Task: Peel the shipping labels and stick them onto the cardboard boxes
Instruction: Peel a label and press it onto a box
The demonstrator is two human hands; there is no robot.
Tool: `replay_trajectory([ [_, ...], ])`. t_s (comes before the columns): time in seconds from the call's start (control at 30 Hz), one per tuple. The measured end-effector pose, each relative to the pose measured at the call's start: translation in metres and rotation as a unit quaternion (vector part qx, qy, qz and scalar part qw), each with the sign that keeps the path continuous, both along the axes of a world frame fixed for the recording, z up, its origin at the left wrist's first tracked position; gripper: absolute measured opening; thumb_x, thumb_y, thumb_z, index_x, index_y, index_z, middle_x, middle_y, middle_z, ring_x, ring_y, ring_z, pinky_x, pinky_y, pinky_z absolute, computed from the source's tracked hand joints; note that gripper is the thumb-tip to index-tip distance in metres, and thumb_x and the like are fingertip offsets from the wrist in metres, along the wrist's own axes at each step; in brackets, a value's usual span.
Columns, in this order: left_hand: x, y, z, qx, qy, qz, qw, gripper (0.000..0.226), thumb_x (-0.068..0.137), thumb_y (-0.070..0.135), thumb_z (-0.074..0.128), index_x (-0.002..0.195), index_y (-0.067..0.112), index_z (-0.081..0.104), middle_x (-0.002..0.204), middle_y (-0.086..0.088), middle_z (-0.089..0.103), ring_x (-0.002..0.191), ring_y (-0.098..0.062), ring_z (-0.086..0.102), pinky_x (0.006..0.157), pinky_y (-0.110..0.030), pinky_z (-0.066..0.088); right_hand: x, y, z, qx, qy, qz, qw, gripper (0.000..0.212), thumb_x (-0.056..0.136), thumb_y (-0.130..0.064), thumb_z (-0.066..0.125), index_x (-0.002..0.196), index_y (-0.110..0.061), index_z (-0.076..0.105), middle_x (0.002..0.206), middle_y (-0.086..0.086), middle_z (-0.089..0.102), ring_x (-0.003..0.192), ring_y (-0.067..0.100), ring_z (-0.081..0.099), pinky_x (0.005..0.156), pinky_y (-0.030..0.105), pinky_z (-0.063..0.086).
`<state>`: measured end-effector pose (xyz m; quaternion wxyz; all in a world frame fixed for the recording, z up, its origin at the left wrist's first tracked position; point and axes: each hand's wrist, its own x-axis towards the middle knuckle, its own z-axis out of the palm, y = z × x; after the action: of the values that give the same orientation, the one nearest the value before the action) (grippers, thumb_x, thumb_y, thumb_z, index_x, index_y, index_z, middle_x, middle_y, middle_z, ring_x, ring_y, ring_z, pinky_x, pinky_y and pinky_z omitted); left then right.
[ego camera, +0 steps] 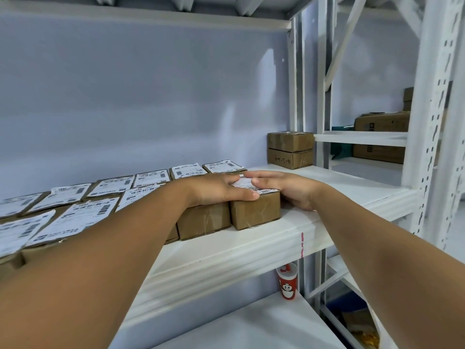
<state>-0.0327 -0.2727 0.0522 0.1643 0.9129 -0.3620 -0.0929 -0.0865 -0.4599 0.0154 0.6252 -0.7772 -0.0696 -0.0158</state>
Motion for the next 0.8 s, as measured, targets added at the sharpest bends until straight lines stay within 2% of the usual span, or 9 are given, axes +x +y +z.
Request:
replay_trajectory([
  [0.1,0.001,0.001,-0.001,0.012,-0.005,0.004,1.000,0.114,0.050,0.088,0.053,0.146,0.033,0.024,0.154,0.014,0.020,0.141,-0.007,0.019,0.114,-0.030,0.015,-0.003,0.000,0.003,-0.021,0.016,-0.016,1.000,0.047,0.082,-0.032,0.066,0.128,-0.026,0.056,0.115,-0.008,0.067,0.104,0.005,0.062,0.086,0.018,0.047],
  [0.23,-0.004,0.001,0.001,0.015,-0.018,0.002,1.000,0.114,0.053,0.089,0.050,0.147,0.031,0.023,0.155,0.012,0.018,0.142,-0.008,0.017,0.115,-0.030,0.014,-0.009,0.002,0.001,-0.043,0.005,-0.062,0.997,0.038,0.086,-0.037,0.064,0.124,-0.029,0.060,0.117,-0.010,0.066,0.104,0.002,0.060,0.089,0.018,0.046],
  [0.33,-0.006,0.001,-0.001,0.035,-0.046,0.009,0.998,0.113,0.051,0.092,0.042,0.147,0.034,0.023,0.156,0.013,0.015,0.144,-0.011,0.007,0.117,-0.038,0.009,-0.016,0.004,-0.003,-0.027,0.004,-0.062,0.998,0.046,0.088,-0.032,0.063,0.133,-0.028,0.053,0.122,-0.010,0.061,0.105,0.001,0.057,0.085,0.015,0.045],
  [0.4,-0.005,0.002,-0.002,0.048,-0.058,0.019,0.997,0.101,0.061,0.088,0.042,0.146,0.037,0.022,0.156,0.015,0.011,0.145,-0.014,-0.009,0.117,-0.043,0.001,-0.018,0.001,-0.004,-0.016,0.003,-0.053,0.998,0.057,0.082,-0.030,0.067,0.136,-0.026,0.051,0.128,-0.006,0.059,0.112,0.005,0.056,0.091,0.019,0.044],
  [0.47,-0.005,0.003,-0.002,0.050,-0.061,0.025,0.997,0.102,0.059,0.089,0.041,0.146,0.039,0.022,0.156,0.015,0.010,0.144,-0.016,-0.013,0.116,-0.045,0.000,-0.020,-0.002,-0.004,-0.013,0.003,-0.039,0.999,0.068,0.072,-0.034,0.070,0.136,-0.025,0.050,0.130,-0.004,0.058,0.117,0.009,0.054,0.097,0.022,0.042],
  [0.53,-0.007,0.003,-0.001,0.043,-0.065,0.024,0.997,0.105,0.055,0.090,0.039,0.146,0.039,0.023,0.156,0.014,0.012,0.145,-0.016,-0.006,0.117,-0.045,0.004,-0.020,-0.002,-0.004,-0.011,0.005,-0.033,0.999,0.068,0.068,-0.035,0.070,0.133,-0.026,0.053,0.131,-0.003,0.058,0.118,0.010,0.054,0.098,0.023,0.042],
  [0.63,-0.009,0.003,0.001,0.015,-0.059,0.006,0.998,0.098,0.064,0.085,0.045,0.146,0.034,0.027,0.155,0.010,0.020,0.143,-0.013,0.017,0.116,-0.038,0.016,-0.021,0.001,-0.001,0.011,0.006,-0.052,0.999,0.036,0.085,-0.042,0.058,0.117,-0.028,0.061,0.118,-0.002,0.066,0.107,0.010,0.061,0.091,0.022,0.047],
  [0.73,-0.010,0.004,0.005,0.037,-0.078,-0.013,0.996,0.100,0.064,0.088,0.041,0.145,0.032,0.029,0.154,0.009,0.023,0.140,-0.012,0.024,0.115,-0.035,0.019,-0.013,-0.003,0.005,0.005,0.026,-0.138,0.990,0.045,0.088,-0.059,0.047,0.120,-0.029,0.057,0.113,0.002,0.064,0.108,0.021,0.058,0.095,0.031,0.044],
  [0.8,-0.011,0.004,0.009,0.051,-0.078,-0.028,0.995,0.104,0.059,0.091,0.033,0.143,0.031,0.033,0.153,0.011,0.026,0.140,-0.011,0.025,0.115,-0.034,0.019,-0.001,-0.010,0.010,0.015,0.021,-0.213,0.977,0.046,0.090,-0.056,0.050,0.122,-0.024,0.054,0.110,0.002,0.062,0.094,0.019,0.061,0.081,0.028,0.047],
])
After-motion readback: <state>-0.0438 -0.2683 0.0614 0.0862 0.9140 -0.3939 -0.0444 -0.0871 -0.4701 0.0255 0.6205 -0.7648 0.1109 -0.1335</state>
